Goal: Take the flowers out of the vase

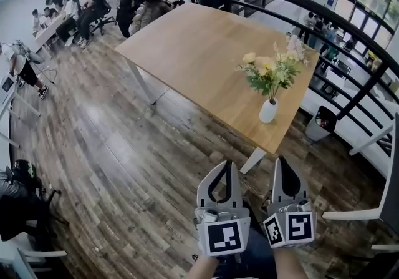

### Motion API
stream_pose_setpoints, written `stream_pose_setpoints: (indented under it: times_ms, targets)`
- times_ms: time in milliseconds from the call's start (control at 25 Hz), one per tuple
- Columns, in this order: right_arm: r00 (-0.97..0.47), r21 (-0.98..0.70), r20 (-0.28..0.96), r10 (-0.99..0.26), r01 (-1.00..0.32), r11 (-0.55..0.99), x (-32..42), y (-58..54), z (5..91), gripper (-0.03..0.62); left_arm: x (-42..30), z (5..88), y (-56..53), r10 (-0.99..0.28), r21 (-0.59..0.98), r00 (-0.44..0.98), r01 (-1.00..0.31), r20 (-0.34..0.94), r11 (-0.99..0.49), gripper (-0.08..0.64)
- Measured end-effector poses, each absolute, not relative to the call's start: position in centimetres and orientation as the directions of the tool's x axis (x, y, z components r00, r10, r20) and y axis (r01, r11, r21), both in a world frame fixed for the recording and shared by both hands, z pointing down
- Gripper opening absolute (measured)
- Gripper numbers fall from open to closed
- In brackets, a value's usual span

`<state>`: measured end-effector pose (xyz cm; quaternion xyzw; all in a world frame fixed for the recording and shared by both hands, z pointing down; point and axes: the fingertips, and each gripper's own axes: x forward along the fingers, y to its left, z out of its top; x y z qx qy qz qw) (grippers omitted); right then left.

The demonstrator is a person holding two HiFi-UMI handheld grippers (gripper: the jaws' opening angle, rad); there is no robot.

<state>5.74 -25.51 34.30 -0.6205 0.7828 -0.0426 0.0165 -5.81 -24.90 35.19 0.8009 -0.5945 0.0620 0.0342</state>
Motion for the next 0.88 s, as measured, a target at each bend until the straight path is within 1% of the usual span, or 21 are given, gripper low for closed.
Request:
stream_pose_setpoints:
  times_ms: [880]
  targets:
    - [-0.286,-0.106,0.048,-0.957,-0.954,0.279,9.7,-37.7,35.1,-0.008,-1.9,35.8,-36.9,-0.958,-0.027,0.230,-0.971,0.172,-0.238,0.032]
